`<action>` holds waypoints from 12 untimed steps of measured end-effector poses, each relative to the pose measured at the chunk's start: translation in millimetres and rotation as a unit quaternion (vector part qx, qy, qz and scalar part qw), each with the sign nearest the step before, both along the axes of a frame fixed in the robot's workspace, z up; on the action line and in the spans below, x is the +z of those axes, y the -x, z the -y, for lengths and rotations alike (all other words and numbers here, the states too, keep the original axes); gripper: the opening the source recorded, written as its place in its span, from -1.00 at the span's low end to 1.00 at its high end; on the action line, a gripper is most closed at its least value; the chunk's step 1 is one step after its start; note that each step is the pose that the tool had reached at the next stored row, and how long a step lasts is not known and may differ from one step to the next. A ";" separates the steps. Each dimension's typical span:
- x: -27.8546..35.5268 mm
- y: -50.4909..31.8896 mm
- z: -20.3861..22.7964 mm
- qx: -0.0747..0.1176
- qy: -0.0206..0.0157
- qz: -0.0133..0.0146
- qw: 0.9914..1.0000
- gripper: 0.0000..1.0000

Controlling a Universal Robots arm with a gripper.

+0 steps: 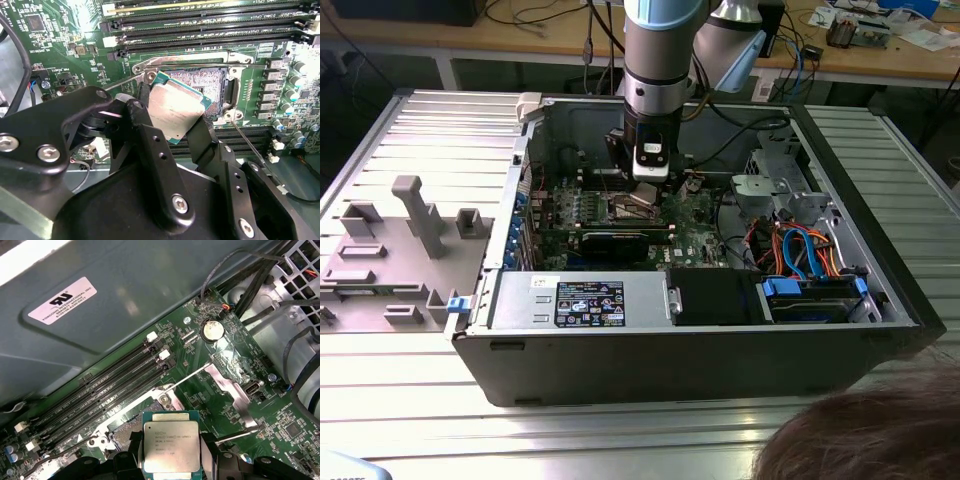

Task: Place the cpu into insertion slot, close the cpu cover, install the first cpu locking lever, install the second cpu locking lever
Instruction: 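Place the cpu into insertion slot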

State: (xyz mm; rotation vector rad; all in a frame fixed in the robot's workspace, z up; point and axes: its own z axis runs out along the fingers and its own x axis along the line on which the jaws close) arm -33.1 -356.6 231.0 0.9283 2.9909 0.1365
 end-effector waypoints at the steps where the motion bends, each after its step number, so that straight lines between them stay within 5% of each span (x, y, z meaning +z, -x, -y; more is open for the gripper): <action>1: 0.0 0.0 0.0 -0.001 0.000 0.000 1.000 0.09; 12: 0.0 0.0 0.0 -0.015 0.000 0.000 1.000 0.09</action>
